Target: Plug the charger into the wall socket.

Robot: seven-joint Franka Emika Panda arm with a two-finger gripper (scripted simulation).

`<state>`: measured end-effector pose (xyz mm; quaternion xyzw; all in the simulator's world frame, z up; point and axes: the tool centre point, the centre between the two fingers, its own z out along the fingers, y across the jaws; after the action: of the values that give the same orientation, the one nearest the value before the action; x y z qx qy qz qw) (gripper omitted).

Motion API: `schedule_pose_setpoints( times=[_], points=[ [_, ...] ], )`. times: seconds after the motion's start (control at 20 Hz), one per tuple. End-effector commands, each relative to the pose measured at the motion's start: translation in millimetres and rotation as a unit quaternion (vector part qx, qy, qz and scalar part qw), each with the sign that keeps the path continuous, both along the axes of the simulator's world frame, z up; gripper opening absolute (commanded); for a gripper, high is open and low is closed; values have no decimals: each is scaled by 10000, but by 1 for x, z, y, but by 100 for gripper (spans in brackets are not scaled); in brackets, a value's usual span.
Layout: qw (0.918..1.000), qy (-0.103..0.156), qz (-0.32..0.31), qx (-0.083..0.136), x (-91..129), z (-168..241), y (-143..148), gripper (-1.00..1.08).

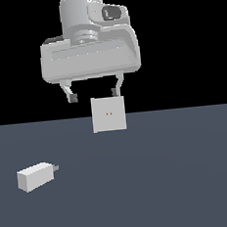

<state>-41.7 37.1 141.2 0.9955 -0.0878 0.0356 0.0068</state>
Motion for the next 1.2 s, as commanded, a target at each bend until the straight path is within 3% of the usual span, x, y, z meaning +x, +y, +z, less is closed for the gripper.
schedule_pose_setpoints(
  times=[0.0,0.6,1.15],
  points=[
    [9998,-38,-195,-5,-8,-8,9,100],
    [9945,-192,-1031,-37,-38,-43,51,100],
    [9862,-301,-1625,-72,-52,-69,84,100]
  ],
)
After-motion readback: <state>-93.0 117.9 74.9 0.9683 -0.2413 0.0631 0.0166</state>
